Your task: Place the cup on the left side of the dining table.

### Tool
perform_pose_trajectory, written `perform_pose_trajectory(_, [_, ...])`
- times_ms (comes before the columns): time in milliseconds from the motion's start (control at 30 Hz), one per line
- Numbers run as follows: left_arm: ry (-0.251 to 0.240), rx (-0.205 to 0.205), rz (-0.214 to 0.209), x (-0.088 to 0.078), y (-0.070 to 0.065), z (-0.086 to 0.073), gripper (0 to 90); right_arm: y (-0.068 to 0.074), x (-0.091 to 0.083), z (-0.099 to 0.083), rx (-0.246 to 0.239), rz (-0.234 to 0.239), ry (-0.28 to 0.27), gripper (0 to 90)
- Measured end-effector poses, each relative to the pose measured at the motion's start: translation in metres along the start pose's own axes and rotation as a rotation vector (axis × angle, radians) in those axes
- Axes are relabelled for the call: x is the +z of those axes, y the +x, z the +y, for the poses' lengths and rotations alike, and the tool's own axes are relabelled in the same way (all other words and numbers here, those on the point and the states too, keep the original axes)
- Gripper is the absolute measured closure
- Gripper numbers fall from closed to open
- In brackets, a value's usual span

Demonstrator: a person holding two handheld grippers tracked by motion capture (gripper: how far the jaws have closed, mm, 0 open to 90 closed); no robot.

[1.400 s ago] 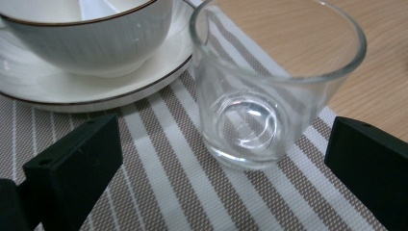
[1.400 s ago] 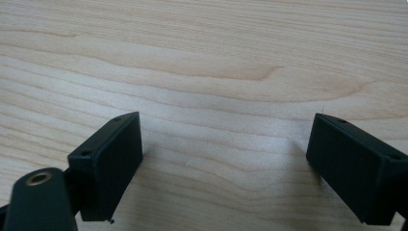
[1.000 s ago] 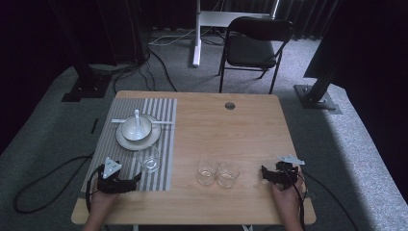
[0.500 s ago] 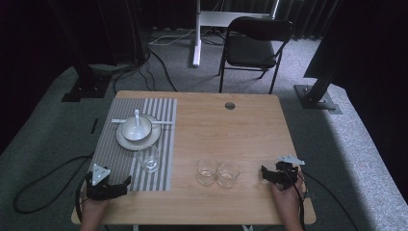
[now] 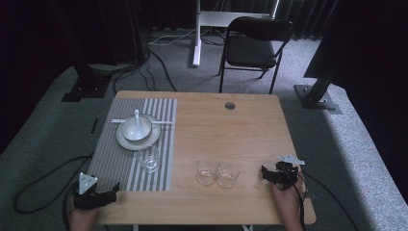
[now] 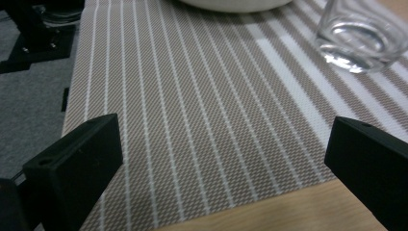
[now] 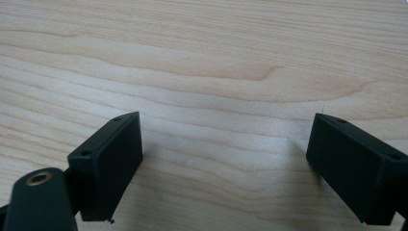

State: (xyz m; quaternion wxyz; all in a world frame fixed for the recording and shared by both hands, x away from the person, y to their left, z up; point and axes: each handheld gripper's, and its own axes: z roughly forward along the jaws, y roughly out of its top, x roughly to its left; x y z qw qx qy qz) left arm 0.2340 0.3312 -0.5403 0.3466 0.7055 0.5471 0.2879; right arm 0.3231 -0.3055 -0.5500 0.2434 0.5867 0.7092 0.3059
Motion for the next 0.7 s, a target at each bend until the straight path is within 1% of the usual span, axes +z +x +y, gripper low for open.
perform_pose_trajectory(100, [0.011,-0.024,-0.006,-0.004,0.005,-0.005,0.2,0.000,0.000,0.000,0.000,0.000,0.000,11.9])
perform_pose_trajectory(133, [0.011,-0.026,-0.008,-0.006,0.006,-0.007,0.2,0.000,0.000,0.000,0.000,0.000,0.000,12.0])
perform_pose_trajectory(200, [0.018,-0.032,0.008,-0.009,0.010,-0.010,0.2,0.000,0.000,0.000,0.000,0.000,0.000,12.0])
perform_pose_trajectory(267, [0.019,-0.053,0.029,-0.013,0.014,-0.012,0.2,0.000,0.000,0.000,0.000,0.000,0.000,11.9])
perform_pose_trajectory(333, [0.010,-0.069,0.034,-0.015,0.017,-0.015,0.2,0.000,0.000,0.000,0.000,0.000,0.000,11.9])
perform_pose_trajectory(400, [0.003,-0.078,0.050,-0.017,0.019,-0.016,0.3,0.000,0.000,0.000,0.000,0.000,0.000,11.9])
perform_pose_trajectory(467, [0.000,-0.082,0.054,-0.018,0.019,-0.016,0.2,0.000,0.000,0.000,0.000,0.000,0.000,11.9])
perform_pose_trajectory(500, [-0.004,-0.093,0.051,-0.018,0.020,-0.016,0.3,0.000,0.000,0.000,0.000,0.000,0.000,11.9])
perform_pose_trajectory(700, [-0.006,-0.087,0.040,-0.016,0.019,-0.015,0.2,0.000,0.000,0.000,0.001,0.000,0.000,11.9])
